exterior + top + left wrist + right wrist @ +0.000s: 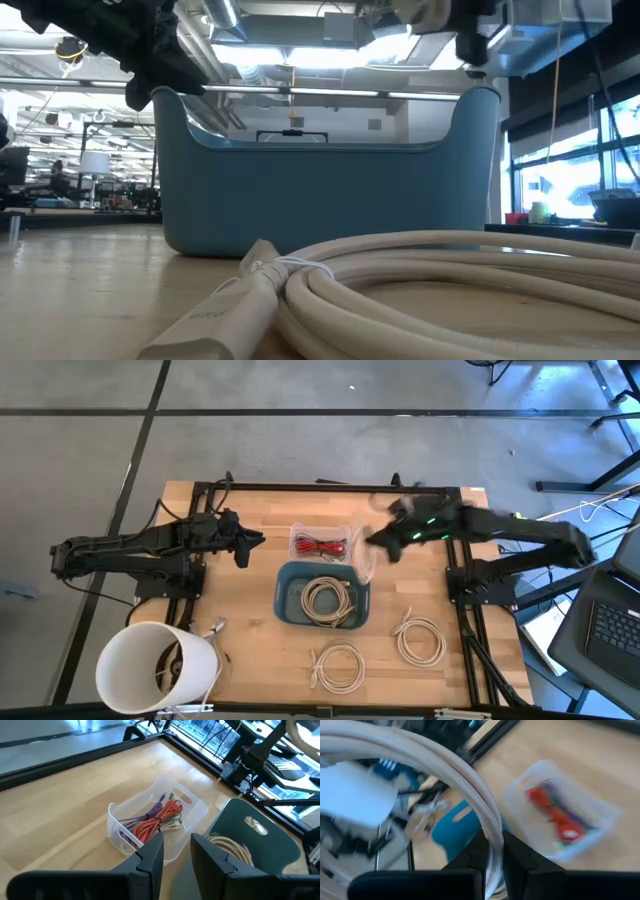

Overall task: Pick & Place USB Port
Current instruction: Put the brown HDMI cable into the blue bin

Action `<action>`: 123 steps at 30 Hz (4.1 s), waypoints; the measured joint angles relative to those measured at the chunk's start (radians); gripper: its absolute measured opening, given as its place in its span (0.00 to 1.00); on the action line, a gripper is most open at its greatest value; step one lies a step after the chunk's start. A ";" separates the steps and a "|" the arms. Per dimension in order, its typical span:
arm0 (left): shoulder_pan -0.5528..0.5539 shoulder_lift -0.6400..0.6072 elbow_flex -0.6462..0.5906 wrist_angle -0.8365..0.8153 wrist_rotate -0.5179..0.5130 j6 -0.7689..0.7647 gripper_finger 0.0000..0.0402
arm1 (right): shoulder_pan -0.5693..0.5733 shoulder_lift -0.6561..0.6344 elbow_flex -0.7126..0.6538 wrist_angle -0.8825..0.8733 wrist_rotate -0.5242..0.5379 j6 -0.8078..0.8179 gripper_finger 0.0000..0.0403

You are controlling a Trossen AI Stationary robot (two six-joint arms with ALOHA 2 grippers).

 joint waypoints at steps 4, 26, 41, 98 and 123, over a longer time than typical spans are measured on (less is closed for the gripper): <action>0.000 0.000 0.000 0.000 0.000 -0.005 0.22 | 0.071 0.186 0.020 0.074 -0.018 -0.040 0.08; 0.000 0.000 0.000 0.001 0.003 0.016 0.22 | 0.247 0.867 0.710 -0.614 0.219 -0.250 0.08; 0.000 0.000 0.000 0.001 0.003 0.022 0.21 | 0.265 1.005 0.715 -0.631 0.309 -0.283 0.08; 0.000 0.000 0.000 0.000 0.000 0.049 0.21 | 0.900 0.567 0.331 -0.927 0.029 0.950 0.52; 0.000 0.000 0.000 0.000 0.003 0.047 0.21 | 0.973 0.568 -0.082 -0.283 -0.086 0.687 0.52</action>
